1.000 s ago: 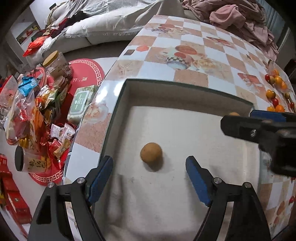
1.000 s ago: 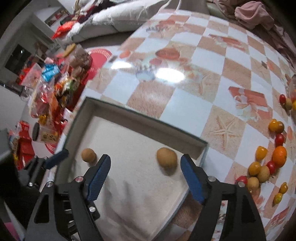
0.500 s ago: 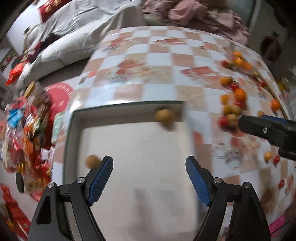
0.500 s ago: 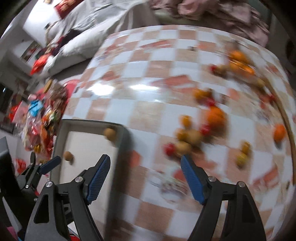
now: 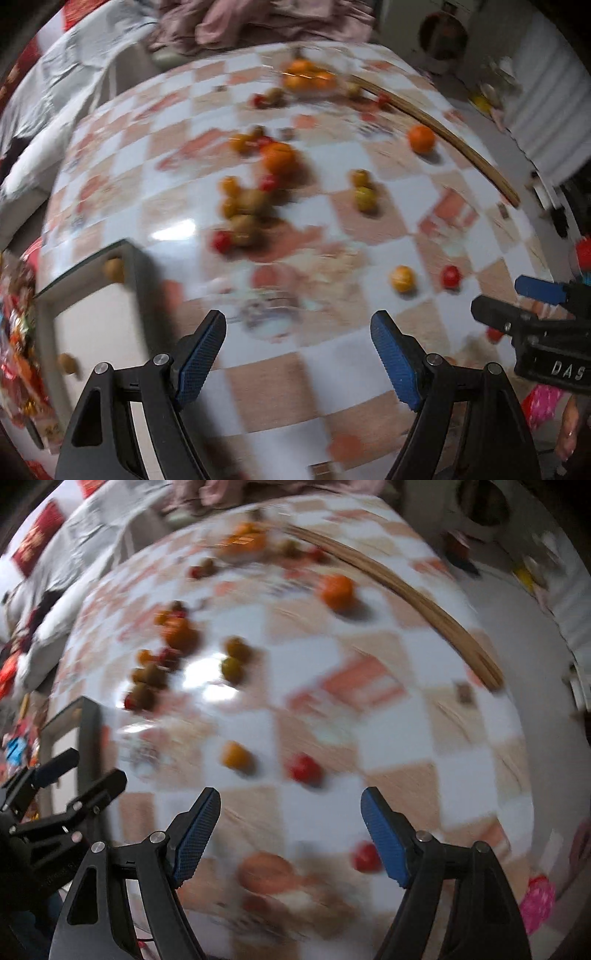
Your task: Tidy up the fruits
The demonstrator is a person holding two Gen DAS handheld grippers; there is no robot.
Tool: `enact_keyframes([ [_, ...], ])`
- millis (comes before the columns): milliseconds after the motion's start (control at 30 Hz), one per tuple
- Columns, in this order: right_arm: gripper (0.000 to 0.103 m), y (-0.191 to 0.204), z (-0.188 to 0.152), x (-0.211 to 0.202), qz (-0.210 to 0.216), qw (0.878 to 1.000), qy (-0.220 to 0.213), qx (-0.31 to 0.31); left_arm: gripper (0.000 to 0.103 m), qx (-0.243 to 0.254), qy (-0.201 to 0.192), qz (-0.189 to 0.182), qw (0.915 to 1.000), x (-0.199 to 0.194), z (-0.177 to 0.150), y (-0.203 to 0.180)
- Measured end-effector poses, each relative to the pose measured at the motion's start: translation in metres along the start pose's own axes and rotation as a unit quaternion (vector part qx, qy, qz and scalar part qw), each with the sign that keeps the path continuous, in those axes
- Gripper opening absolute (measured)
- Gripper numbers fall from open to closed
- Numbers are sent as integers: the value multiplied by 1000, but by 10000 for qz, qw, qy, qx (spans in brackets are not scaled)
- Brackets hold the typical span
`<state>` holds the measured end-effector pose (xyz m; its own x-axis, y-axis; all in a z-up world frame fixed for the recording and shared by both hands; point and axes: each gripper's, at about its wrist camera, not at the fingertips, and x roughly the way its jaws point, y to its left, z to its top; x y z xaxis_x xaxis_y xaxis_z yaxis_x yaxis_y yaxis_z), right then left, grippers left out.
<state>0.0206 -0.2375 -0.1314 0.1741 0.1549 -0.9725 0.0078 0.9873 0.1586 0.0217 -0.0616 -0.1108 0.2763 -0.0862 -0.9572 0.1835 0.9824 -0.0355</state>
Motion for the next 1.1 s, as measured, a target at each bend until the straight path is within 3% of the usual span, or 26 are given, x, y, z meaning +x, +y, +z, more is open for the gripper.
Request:
enact_keyframes([
  [300, 81, -53, -38, 13, -174, 9987, 176, 441, 82, 309, 139, -153, 9993, 33, 10, -50],
  [467, 81, -53, -43, 20, -178, 9993, 169, 298, 82, 342, 219, -84, 9991, 47, 14, -60],
  [567, 73, -49, -44, 27, -163, 9995, 193, 184, 82, 342, 229, -24, 9992, 51, 16, -63],
  [667, 70, -42, -43, 30, -267, 9996, 133, -9, 80, 325, 246, 7, 9992, 54, 19, -65],
  [767, 67, -36, -44, 31, -338, 9993, 123, -132, 62, 352, 363, 46, 9987, 60, 20, -68],
  [833, 64, -33, -47, 31, -369, 9990, 131, -229, 61, 349, 356, 74, 9987, 60, 20, -69],
  [933, 58, -28, -48, 33, -466, 9981, 140, -369, 47, 353, 335, 46, 9988, 58, 19, -71],
  [1000, 44, -26, -47, 34, -573, 9974, 143, -410, 30, 350, 320, -91, 9988, 56, 20, -71],
  [1033, 39, -26, -48, 33, -593, 9973, 134, -406, 26, 332, 321, -181, 9988, 55, 20, -72],
  [1067, 26, -27, -47, 32, -581, 9975, 135, -390, 22, 297, 343, -280, 9986, 54, 20, -72],
  [1100, 23, -28, -46, 31, -530, 9978, 155, -377, 22, 249, 359, -328, 9985, 53, 20, -71],
])
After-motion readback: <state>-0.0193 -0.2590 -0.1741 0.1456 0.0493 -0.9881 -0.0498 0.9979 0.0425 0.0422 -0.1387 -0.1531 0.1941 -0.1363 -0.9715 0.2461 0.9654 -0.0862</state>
